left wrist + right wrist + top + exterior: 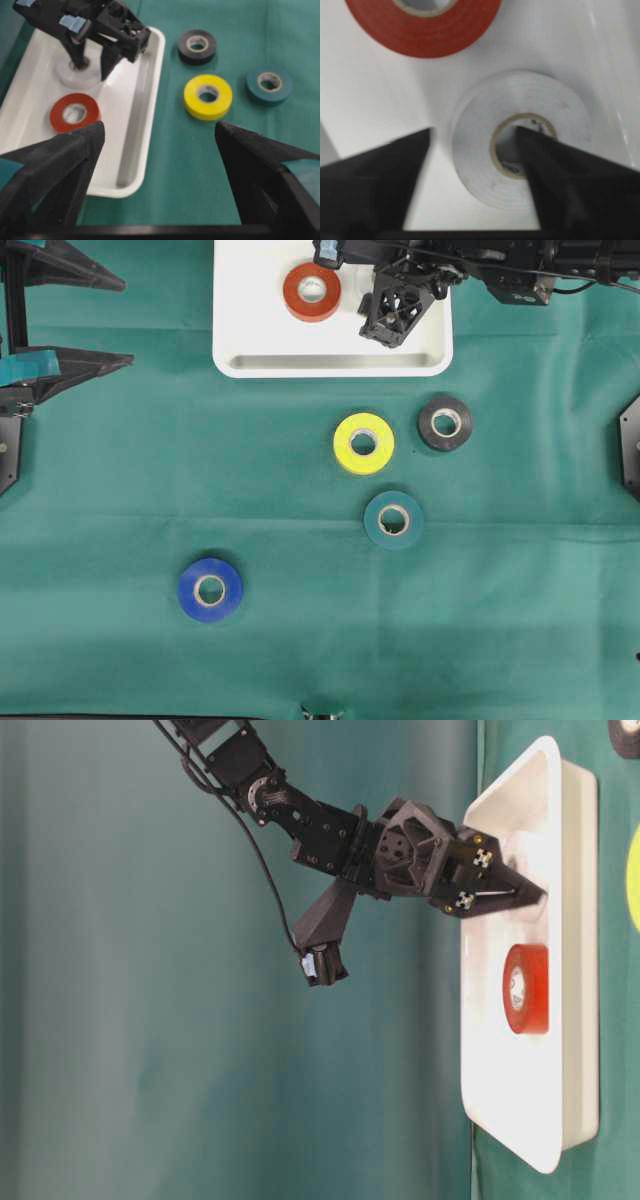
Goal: Pick up the tape from a random location and place it into the white case.
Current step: 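Lower the white roll into the tray beside the orange-red roll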
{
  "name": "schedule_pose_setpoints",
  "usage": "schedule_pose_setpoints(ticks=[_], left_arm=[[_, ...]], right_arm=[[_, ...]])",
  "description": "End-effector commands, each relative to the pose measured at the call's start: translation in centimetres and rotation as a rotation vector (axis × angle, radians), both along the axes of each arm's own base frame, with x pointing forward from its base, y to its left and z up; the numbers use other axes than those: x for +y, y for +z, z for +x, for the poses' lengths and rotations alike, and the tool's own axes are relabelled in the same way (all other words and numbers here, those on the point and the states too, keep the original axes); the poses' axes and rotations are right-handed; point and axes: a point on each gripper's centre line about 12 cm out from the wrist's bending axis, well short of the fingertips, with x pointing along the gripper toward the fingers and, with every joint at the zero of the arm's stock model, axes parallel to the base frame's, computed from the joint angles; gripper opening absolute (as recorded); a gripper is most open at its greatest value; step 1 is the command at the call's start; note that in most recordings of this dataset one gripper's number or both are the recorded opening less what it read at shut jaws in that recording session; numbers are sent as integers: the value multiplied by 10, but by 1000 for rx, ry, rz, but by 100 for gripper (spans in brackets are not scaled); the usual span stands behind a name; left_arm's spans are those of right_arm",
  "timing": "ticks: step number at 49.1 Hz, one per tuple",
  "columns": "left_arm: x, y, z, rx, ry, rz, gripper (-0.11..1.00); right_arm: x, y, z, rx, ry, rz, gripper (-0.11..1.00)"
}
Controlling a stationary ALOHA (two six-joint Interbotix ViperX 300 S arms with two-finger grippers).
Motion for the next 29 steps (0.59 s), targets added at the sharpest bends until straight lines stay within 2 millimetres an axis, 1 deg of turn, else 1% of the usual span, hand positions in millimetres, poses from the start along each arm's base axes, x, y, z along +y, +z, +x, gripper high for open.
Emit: schedule_pose_setpoints(ticks=[1,3,5,10,16,23,29], left_arm=[[1,8,1,-24,3,3,98],[1,8,1,-24,3,3,98],[1,8,1,-24,3,3,98],[1,8,1,-24,3,3,98],[1,8,1,-24,3,3,98],[1,8,1,-24,3,4,98],[1,8,1,-24,5,4,98]], right_arm=[[-2,20,6,-68,3,-29,81],[-2,21,6,-75,4,-31,88],[-2,23,6,-82,5,-34,91],[-2,26,6,-82,6,-37,84],[-2,30,4,-79,4,-37,86],[-1,50,2,-103,0,-49,87],[1,78,-3,-131,-3,-68,87]])
